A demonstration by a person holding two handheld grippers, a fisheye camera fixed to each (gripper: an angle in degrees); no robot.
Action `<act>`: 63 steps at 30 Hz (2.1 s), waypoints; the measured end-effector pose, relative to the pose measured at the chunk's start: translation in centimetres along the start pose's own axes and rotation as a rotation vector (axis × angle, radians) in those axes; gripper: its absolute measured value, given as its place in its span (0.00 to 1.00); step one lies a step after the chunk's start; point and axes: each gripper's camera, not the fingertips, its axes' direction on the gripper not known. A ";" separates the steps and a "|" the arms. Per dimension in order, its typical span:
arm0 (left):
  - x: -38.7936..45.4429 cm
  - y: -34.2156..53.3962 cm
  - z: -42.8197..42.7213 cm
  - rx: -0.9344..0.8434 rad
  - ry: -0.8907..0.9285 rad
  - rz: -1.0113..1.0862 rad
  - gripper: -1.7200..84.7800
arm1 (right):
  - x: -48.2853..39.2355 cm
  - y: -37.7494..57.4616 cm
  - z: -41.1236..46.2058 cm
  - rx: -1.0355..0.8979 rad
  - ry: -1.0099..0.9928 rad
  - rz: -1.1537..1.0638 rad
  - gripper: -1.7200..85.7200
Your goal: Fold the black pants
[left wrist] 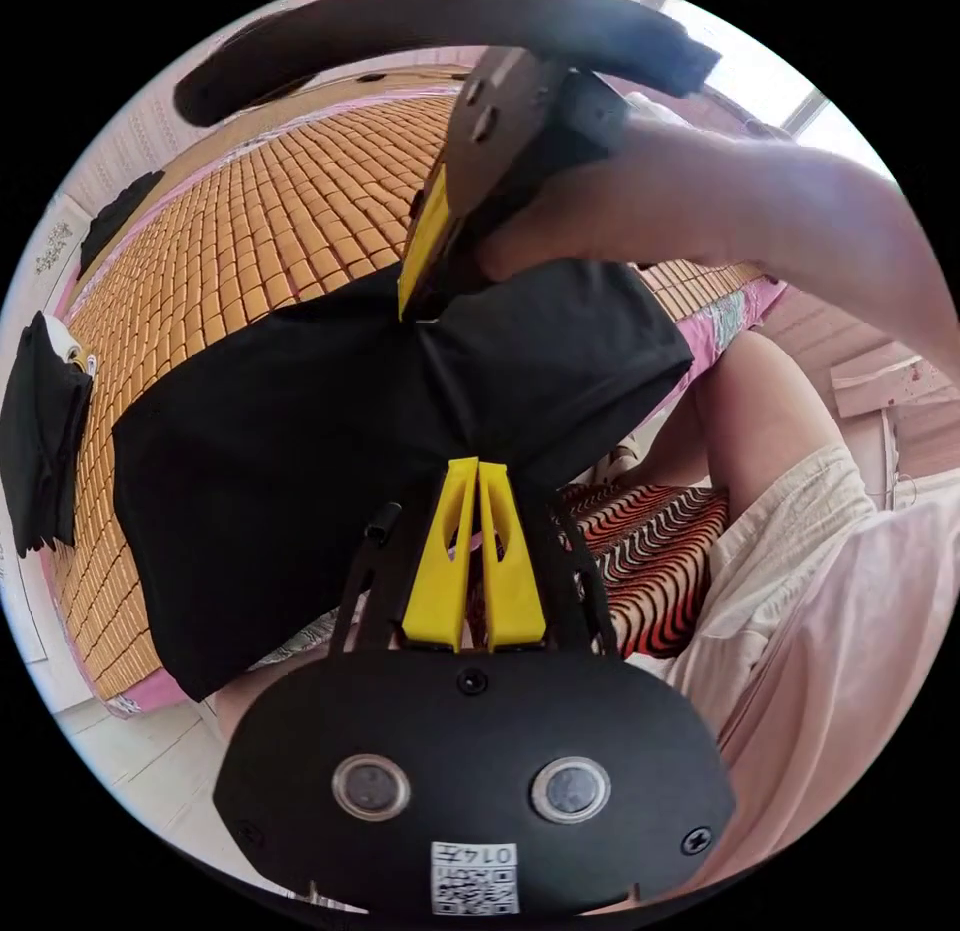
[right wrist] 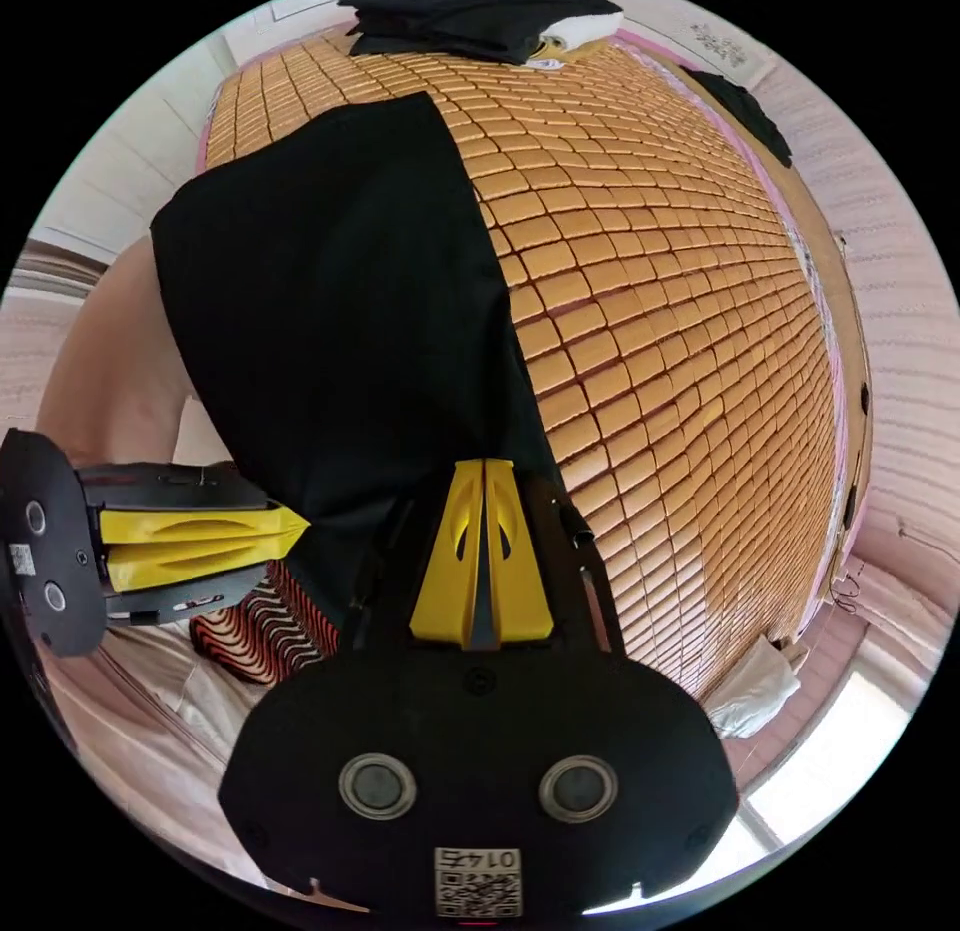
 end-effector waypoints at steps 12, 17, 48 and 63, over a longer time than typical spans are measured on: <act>2.9 -0.6 1.7 0.035 -0.080 0.126 0.01 | 0.9 -6.4 0.8 -0.218 -0.105 -0.090 0.01; 3.4 -1.2 2.3 0.014 -0.072 0.137 0.01 | 2.1 -5.0 0.1 -0.113 -0.175 -0.040 0.01; 4.8 0.5 1.8 0.057 -0.040 0.171 0.02 | 7.0 12.2 -1.7 0.229 -0.113 0.287 0.01; 11.9 -0.9 1.6 0.212 0.113 0.397 0.21 | 11.1 44.2 4.2 0.169 -0.502 0.794 0.16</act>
